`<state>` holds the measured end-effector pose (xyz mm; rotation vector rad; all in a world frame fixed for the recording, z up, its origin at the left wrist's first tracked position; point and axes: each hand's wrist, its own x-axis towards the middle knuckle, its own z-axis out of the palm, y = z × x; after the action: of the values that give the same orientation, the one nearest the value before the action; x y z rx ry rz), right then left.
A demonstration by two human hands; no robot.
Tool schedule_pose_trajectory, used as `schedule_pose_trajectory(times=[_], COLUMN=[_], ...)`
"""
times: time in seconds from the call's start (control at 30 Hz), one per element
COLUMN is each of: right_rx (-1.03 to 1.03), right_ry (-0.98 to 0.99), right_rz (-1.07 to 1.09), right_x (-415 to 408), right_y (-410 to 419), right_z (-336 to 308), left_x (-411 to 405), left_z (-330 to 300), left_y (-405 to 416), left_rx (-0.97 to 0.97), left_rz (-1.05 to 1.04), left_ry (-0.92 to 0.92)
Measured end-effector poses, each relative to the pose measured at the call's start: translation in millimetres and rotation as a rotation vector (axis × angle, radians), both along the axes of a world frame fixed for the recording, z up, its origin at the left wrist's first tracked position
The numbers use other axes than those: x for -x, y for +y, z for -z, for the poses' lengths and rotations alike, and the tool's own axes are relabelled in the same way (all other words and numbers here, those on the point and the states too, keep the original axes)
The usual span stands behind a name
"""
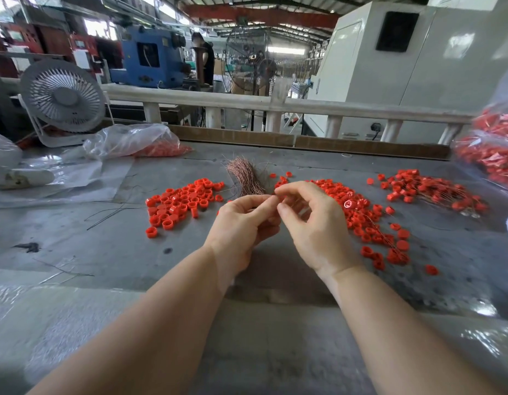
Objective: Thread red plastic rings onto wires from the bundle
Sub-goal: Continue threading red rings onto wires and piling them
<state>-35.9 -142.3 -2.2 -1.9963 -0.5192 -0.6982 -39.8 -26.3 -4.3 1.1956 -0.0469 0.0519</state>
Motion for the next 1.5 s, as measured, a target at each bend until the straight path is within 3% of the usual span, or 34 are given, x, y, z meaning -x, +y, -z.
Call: schedule_pose_trajectory(times=[0.27, 0.43, 0.6, 1.13, 1.5], right_rx=[-0.098, -0.256, -0.289, -0.239, -0.096], right_ry=[-0.001, 0.110, 0.120, 0.080, -0.045], right_rz=[-0.021, -0.100, -0.135, -0.133, 0.006], right_x=[-3, -3, -2, 2, 2], right_y=[-4, -4, -4, -2, -1], right_z=[-3, -6, -8, -10, -6], left_x=[0, 2, 1, 1, 3], left_z=[-8, -8, -6, -5, -9], left_y=[3, 4, 5, 6, 7], left_rx=[0.144, 0.108, 0.070, 0.106, 0.085], left_rz=[0.091, 0.111, 0.085, 0.121, 0.168], left_ry=[0.009, -0.012, -0.031, -0.016, 0.022])
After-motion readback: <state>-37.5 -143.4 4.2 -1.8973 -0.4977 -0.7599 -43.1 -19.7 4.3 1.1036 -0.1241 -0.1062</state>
